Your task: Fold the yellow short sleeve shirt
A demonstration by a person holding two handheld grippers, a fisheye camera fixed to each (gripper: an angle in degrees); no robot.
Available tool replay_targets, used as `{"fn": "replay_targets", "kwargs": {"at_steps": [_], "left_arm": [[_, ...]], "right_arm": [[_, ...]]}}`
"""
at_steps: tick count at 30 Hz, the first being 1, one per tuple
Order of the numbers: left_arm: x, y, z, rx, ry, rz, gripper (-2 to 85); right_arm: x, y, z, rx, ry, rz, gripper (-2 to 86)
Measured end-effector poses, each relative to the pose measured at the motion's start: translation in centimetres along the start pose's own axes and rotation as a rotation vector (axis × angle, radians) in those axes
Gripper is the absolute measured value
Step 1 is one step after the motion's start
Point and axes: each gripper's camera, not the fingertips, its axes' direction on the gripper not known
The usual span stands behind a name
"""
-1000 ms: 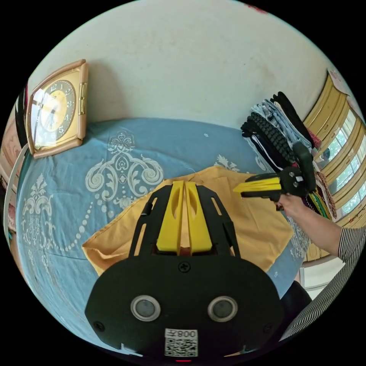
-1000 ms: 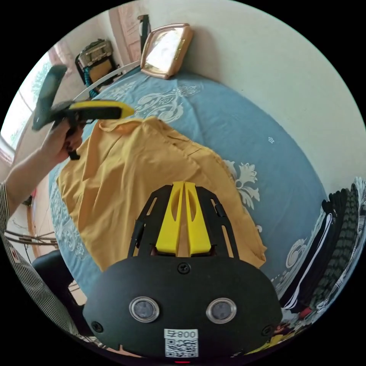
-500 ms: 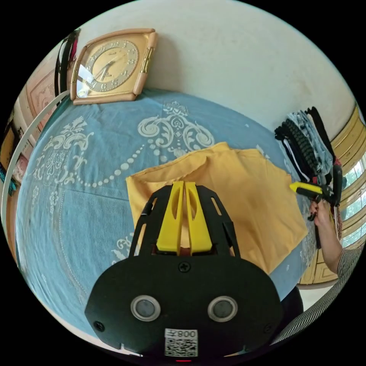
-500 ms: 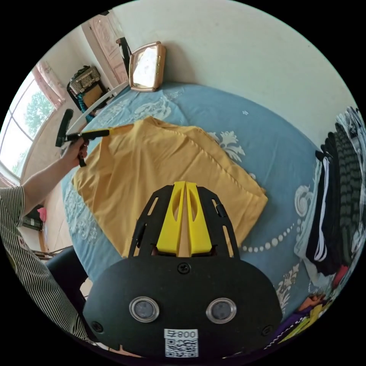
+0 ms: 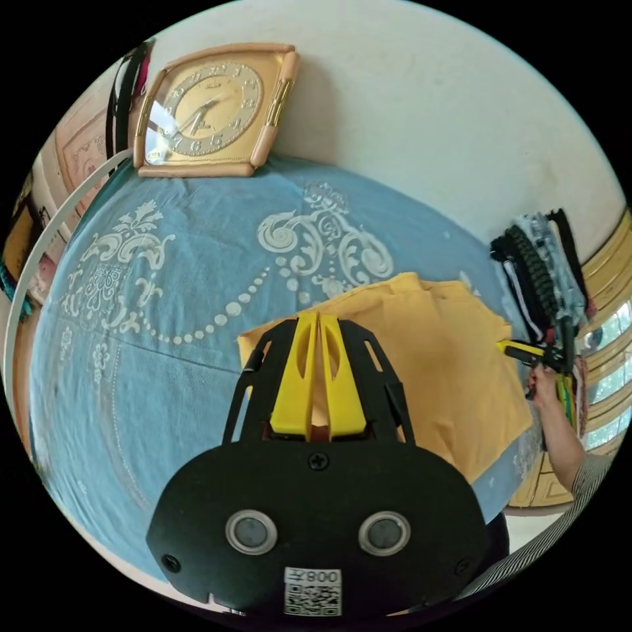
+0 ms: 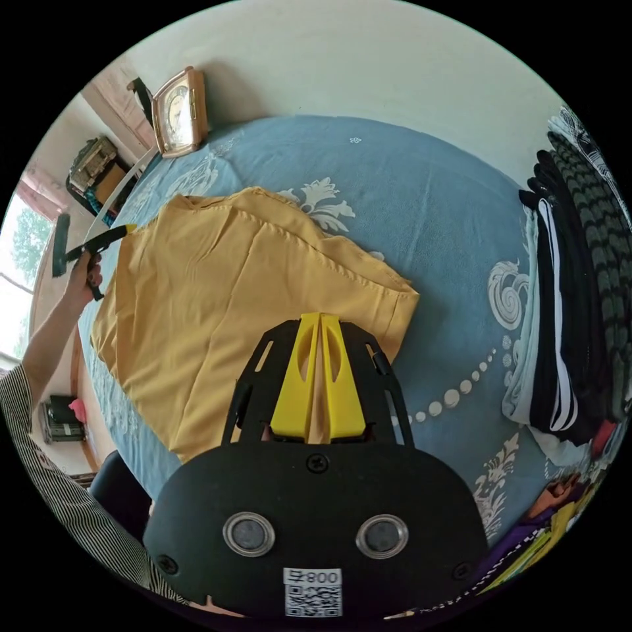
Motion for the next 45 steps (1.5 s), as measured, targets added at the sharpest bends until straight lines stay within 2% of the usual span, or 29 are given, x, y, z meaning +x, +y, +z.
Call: {"fn": "replay_targets", "kwargs": {"at_steps": [5, 7, 9, 12, 17, 22, 26, 30, 38, 40, 45], "left_arm": [[-0.6, 6.3, -2.4, 0.042, 0.089, 0.042, 0.4], [-1.5, 8.6, -0.8, -0.079, -0.007, 0.058, 0.4], [-2.5, 9.7, -0.3, -0.11, -0.06, 0.068, 0.5], [-4.2, 11.5, -2.7, -0.036, 0.039, -0.007, 0.8], [-5.2, 18.0, -6.0, -0.037, 0.095, -0.004, 2.9], [-9.0, 24.9, -7.2, -0.088, 0.077, -0.177, 6.3], [-11.3, 27.2, -6.5, -0.111, 0.194, -0.263, 2.6], [-13.2, 28.2, -8.5, -0.073, 0.191, -0.275, 1.8], [-15.2, 31.8, -9.3, -0.045, 0.306, -0.267, 8.7], [-15.7, 32.9, -8.1, -0.067, 0.375, -0.302, 7.9], [-15.7, 33.3, -6.6, -0.124, 0.38, -0.328, 2.2]], "right_arm": [[1.3, 1.6, 1.6, 0.022, 0.014, 0.016, 0.1], [2.1, 2.1, 2.1, 0.026, -0.016, 0.036, 0.1], [2.6, 2.4, 2.6, 0.013, -0.03, 0.044, 0.1], [2.2, 3.6, 2.2, 0.028, 0.024, 0.016, 0.2], [0.0, 10.2, 0.8, 0.076, -0.121, -0.061, 0.3], [-1.5, 17.4, 2.2, 0.034, -0.206, -0.028, 0.6], [-0.9, 20.3, 4.5, -0.026, -0.203, 0.017, 0.6], [0.4, 21.8, 6.1, -0.07, -0.167, 0.045, 1.2], [5.1, 28.7, 5.2, 0.121, -0.295, 0.26, 6.4], [6.1, 30.3, 6.0, 0.134, -0.353, 0.314, 6.6], [7.6, 31.9, 8.5, 0.132, -0.407, 0.374, 4.4]]}}
